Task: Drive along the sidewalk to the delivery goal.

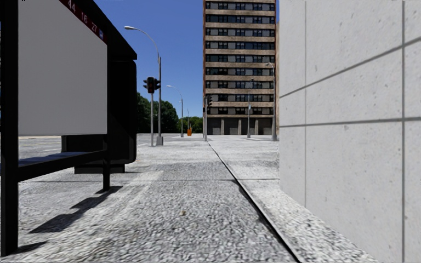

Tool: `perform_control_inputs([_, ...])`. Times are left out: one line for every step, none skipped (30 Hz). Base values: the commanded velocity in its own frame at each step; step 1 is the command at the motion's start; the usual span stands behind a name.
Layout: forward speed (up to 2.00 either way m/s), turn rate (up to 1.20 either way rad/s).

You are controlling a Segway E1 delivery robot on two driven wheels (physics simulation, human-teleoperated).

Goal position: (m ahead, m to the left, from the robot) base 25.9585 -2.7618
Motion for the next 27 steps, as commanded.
perform_control_inputs([2.00,0.00])
perform_control_inputs([2.00,0.00])
perform_control_inputs([2.00,0.00])
perform_control_inputs([2.00,0.00])
perform_control_inputs([2.00,0.00])
perform_control_inputs([2.00,0.00])
perform_control_inputs([2.00,0.00])
perform_control_inputs([2.00,0.00])
perform_control_inputs([2.00,0.00])
perform_control_inputs([2.00,0.00])
perform_control_inputs([2.00,0.00])
perform_control_inputs([2.00,0.00])
perform_control_inputs([2.00,0.00])
perform_control_inputs([2.00,0.00])
perform_control_inputs([2.00,0.00])
perform_control_inputs([2.00,0.00])
perform_control_inputs([2.00,0.00])
perform_control_inputs([2.00,0.00])
perform_control_inputs([2.00,0.00])
perform_control_inputs([2.00,0.00])
perform_control_inputs([2.00,0.00])
perform_control_inputs([2.00,0.00])
perform_control_inputs([2.00,0.00])
perform_control_inputs([2.00,0.00])
perform_control_inputs([2.00,0.00])
perform_control_inputs([2.00,0.00])
perform_control_inputs([2.00,0.00])
